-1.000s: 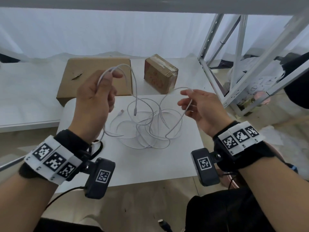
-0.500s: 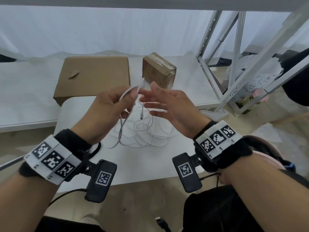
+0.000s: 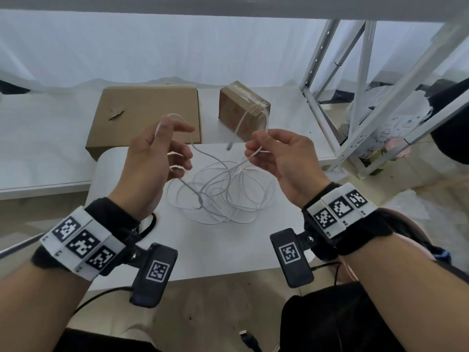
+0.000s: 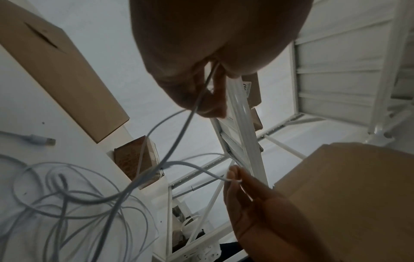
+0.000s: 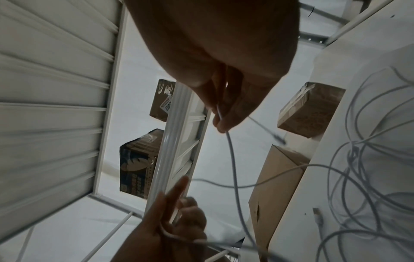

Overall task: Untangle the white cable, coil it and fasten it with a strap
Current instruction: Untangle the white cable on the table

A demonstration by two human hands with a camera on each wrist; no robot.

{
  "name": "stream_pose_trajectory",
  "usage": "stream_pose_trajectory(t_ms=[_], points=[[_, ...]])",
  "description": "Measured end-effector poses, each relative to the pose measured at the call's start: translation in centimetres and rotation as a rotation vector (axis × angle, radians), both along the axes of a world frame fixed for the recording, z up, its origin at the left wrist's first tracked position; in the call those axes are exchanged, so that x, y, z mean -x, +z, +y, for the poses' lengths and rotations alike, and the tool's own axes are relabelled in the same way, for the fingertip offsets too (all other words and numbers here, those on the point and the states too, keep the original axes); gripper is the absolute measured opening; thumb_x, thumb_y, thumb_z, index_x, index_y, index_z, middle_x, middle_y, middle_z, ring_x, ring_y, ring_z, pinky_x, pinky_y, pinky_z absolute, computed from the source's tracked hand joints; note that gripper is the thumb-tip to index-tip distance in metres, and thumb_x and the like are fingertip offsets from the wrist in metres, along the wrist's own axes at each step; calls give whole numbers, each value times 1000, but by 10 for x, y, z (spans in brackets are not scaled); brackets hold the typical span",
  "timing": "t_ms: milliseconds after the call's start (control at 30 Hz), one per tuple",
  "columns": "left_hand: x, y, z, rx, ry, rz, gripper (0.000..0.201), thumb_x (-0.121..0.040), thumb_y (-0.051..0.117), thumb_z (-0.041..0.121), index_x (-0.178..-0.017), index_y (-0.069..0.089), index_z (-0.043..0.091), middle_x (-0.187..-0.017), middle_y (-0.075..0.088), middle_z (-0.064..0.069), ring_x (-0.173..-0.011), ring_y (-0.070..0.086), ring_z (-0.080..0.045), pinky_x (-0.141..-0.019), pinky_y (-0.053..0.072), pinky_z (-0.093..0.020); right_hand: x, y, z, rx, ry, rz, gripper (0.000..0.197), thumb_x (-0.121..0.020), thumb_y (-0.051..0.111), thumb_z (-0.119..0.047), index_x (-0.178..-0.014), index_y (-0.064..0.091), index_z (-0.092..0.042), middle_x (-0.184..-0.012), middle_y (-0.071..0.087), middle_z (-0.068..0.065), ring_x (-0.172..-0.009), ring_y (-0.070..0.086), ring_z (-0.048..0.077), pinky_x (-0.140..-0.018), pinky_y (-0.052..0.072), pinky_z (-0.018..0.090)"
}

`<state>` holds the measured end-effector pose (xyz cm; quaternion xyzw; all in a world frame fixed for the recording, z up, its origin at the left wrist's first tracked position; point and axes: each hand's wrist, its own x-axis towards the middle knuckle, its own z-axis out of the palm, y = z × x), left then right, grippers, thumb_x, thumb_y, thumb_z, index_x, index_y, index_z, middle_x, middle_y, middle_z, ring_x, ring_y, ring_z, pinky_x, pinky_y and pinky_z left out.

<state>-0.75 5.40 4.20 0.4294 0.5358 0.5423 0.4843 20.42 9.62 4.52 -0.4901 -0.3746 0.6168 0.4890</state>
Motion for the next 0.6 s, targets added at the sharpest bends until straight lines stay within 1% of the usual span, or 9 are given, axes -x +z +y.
stream_pose_trajectory(t_ms=[33,67,100,200,300,400,467,533,600], points=[[2,-1,1,22,9,-2,40,-108,34,42,-105,67,19,-73,60,-5,-69,61,-18,-61,51,-25,-3,0,1,-8,-30,26,10,-96,62,-8,-98,67,1,-81,72,14,-75,70,25,-72,61,29],[3,-3,2,53,12,18,41,-108,34,43,-107,67,19,-76,62,-6,-76,63,-19,-70,54,-29,-5,1,2,-23,-57,49,9,-97,61,-8,-97,67,-1,-81,71,14,-75,70,25,-73,60,29],[5,-5,3,87,15,53,42,-108,33,43,-108,68,20,-80,64,-7,-80,64,-19,-75,53,-31,-7,1,2,-42,-78,68,9,-97,61,-8,-96,67,-2,-82,71,14,-76,70,25,-73,60,30],[7,-10,3,144,25,121,42,-107,34,44,-110,70,21,-85,65,-9,-76,66,-19,-74,52,-30,-10,1,3,-85,-121,91,8,-96,61,-7,-97,67,-1,-83,69,15,-76,70,26,-72,59,30],[3,-9,1,133,-19,85,39,-107,36,44,-113,68,22,-86,62,-12,-73,71,-22,-76,57,-32,-9,1,0,-136,-85,73,7,-94,63,-3,-99,67,0,-85,68,17,-79,71,27,-74,59,31],[-3,-4,-2,59,-109,26,36,-104,41,43,-124,64,23,-89,59,-12,-75,72,-26,-73,58,-28,-6,1,-4,-215,-29,-44,13,-92,65,0,-105,67,2,-85,69,19,-79,73,29,-74,60,33],[-6,-1,-3,10,-170,-21,40,-98,48,44,-131,61,25,-89,59,-10,-78,73,-29,-74,58,-27,-4,0,-7,-258,14,-154,25,-90,69,-1,-114,64,4,-82,70,20,-76,75,29,-70,61,32],[-8,2,-3,-21,-222,-83,47,-92,53,42,-137,56,28,-91,61,-8,-81,73,-29,-75,58,-26,-2,-2,-10,-289,72,-250,37,-87,73,-3,-121,60,2,-79,72,19,-72,75,29,-66,62,35],[-10,5,-2,-38,-253,-139,54,-88,56,38,-141,51,31,-93,62,-8,-81,73,-28,-76,57,-25,-1,-3,-13,-296,113,-318,36,-84,76,-4,-117,60,0,-77,74,18,-69,75,30,-65,62,37]])
